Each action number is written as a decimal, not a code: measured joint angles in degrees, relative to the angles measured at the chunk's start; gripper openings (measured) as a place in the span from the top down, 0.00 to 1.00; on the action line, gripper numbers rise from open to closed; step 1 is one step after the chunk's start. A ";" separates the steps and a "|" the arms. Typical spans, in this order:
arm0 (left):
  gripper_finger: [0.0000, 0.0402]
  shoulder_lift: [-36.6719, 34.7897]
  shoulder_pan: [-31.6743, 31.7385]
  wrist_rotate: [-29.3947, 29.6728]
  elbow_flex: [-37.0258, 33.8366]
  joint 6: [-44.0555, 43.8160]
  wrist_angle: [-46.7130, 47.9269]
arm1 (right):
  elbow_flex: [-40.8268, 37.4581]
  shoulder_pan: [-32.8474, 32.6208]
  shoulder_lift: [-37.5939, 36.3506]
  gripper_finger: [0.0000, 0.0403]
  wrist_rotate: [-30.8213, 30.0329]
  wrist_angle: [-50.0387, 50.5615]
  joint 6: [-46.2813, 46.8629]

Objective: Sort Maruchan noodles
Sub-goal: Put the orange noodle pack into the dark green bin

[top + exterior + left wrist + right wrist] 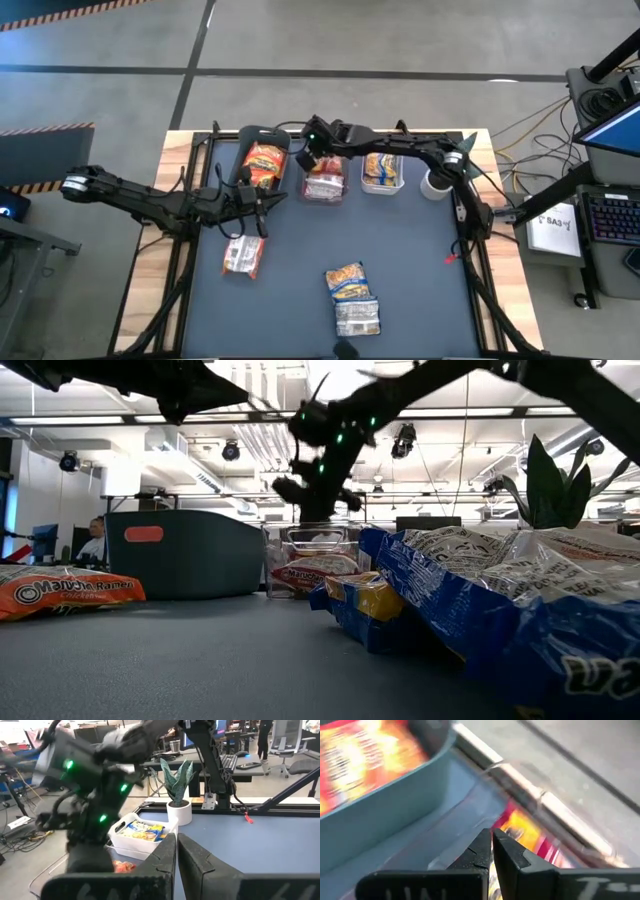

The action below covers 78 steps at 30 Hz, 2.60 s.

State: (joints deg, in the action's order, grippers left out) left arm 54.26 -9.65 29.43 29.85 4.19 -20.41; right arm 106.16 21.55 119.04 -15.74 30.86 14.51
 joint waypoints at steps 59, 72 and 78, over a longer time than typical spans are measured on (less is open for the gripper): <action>0.60 54.20 -15.87 -21.98 44.31 -86.37 93.90 | -57.73 -27.31 -46.82 0.98 2.70 -31.63 -7.26; 0.68 59.89 -15.93 -18.31 44.37 -89.90 93.93 | -57.73 -27.31 -46.79 0.98 2.70 -31.64 -10.00; 0.74 61.42 -16.22 -18.15 45.10 -90.47 94.01 | -57.73 -27.33 -46.75 0.98 2.71 -31.64 -12.11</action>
State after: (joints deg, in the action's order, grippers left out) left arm 115.68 -25.87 11.28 74.94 -86.29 73.60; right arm 48.42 -5.78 72.29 -13.03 -0.78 2.40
